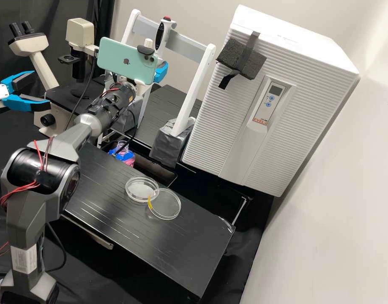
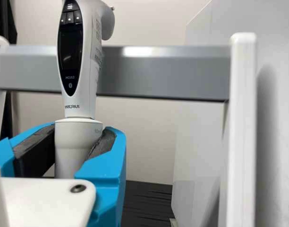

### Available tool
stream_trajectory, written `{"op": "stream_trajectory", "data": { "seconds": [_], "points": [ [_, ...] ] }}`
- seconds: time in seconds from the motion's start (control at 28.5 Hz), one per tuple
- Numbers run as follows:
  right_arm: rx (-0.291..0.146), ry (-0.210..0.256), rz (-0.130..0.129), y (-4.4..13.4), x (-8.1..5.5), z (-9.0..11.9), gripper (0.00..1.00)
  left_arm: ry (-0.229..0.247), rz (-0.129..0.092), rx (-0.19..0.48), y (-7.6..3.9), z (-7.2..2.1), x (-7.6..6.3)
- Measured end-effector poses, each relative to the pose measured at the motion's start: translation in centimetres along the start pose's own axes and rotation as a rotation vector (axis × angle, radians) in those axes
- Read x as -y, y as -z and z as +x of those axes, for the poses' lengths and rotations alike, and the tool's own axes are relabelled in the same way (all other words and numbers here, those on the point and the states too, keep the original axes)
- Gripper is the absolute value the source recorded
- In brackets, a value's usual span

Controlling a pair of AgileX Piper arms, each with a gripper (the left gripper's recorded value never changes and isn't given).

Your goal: Use the pipette

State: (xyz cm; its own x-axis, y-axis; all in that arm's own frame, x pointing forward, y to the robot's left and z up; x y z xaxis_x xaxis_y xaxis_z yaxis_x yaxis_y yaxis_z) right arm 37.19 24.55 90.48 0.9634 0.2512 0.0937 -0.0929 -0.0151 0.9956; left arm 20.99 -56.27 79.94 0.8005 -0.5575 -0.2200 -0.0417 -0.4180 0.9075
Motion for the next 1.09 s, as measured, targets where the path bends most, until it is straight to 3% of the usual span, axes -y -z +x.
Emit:
{"op": "stream_trajectory", "data": {
  "seconds": [0.14, 0.28, 0.42, 0.53, 0.67, 0.95, 1.09],
  "points": [
    [-0.018, -0.030, 0.016, 0.5, -0.9, -0.7, 0.00, 0.000, -0.005, 0.000, 0.0, 0.00, 0.0],
    [-0.037, -0.104, 0.100, 0.2, -1.6, -3.0, 0.00, 0.006, -0.013, -0.002, 0.1, 0.06, 0.2],
    [-0.060, -0.168, 0.158, -0.5, -1.9, -5.6, 0.00, 0.017, -0.018, 0.001, 0.1, 0.22, 0.4],
    [-0.071, -0.207, 0.156, -1.1, -1.7, -6.9, 0.00, 0.030, -0.024, 0.015, -0.2, 0.42, 0.8],
    [-0.087, -0.235, 0.150, -1.7, -0.5, -8.1, 0.00, 0.048, -0.034, 0.047, -0.9, 1.11, 1.2],
    [-0.109, -0.187, 0.155, -1.7, 2.8, -8.9, 0.00, 0.142, 0.012, 0.059, -1.3, 1.90, 3.7],
    [-0.105, -0.165, 0.139, -1.8, 4.2, -9.1, 0.00, 0.174, -0.003, 0.028, -1.1, 2.05, 4.4]
  ]
}}
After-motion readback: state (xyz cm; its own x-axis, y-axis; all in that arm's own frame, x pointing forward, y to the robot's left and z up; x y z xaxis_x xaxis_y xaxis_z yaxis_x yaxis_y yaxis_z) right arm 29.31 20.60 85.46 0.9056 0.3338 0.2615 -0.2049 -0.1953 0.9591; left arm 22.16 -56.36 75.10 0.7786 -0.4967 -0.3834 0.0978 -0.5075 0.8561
